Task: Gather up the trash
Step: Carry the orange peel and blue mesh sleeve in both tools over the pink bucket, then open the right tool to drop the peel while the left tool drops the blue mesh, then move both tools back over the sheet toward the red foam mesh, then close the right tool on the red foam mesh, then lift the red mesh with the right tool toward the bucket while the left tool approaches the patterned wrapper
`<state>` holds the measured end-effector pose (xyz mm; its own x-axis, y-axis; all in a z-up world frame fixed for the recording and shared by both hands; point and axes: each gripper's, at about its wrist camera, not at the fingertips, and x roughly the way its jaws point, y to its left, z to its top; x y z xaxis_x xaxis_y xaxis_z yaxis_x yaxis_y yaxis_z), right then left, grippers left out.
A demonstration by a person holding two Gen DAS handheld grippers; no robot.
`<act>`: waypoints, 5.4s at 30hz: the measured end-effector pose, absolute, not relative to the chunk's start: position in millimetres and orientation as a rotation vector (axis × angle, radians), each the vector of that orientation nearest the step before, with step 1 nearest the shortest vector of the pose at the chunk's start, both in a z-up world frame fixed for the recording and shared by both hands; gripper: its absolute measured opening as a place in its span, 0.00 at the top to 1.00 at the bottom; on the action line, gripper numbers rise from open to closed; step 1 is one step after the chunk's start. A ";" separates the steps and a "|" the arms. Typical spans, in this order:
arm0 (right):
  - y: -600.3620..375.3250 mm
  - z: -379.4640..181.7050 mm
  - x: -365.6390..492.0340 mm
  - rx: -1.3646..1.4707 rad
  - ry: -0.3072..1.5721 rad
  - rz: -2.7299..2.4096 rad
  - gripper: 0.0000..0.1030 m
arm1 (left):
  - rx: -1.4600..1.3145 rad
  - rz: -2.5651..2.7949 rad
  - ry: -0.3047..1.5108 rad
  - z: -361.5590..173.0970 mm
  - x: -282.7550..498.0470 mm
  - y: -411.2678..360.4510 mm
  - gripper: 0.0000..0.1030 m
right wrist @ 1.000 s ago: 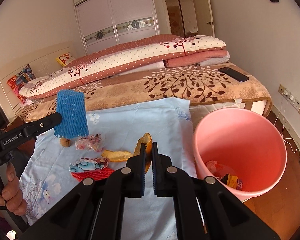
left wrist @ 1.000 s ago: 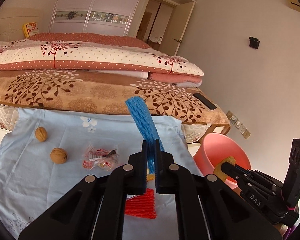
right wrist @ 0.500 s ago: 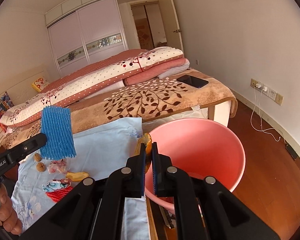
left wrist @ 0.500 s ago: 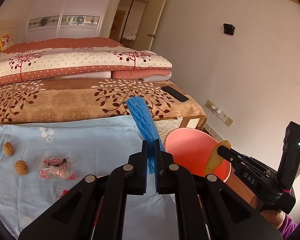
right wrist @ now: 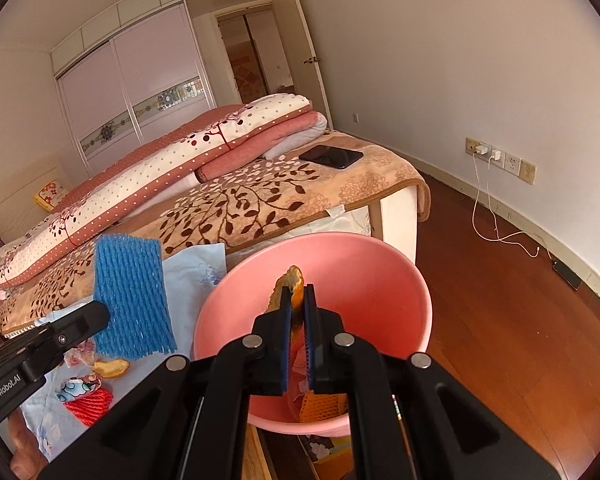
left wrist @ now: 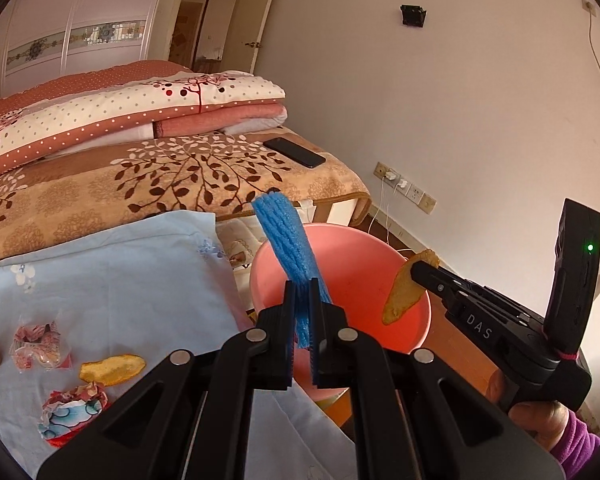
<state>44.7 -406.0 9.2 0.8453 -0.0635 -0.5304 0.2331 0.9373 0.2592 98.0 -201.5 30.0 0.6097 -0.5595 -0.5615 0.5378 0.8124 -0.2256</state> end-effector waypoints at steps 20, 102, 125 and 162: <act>-420.7 -8.7 56.3 0.349 0.581 -0.209 0.95 | -0.008 -0.637 0.729 3.0 108.2 -226.0 0.95; -221.2 -14.3 54.8 0.118 0.716 0.343 0.55 | -0.187 -0.100 0.747 -16.5 75.8 35.0 0.68; -116.4 -64.0 87.4 -0.161 0.934 0.542 0.52 | -0.250 -0.164 0.796 -31.5 73.1 56.3 0.68; -144.9 -46.4 70.8 -0.065 0.870 0.538 0.92 | -0.085 -0.359 0.749 -17.5 80.0 2.0 0.93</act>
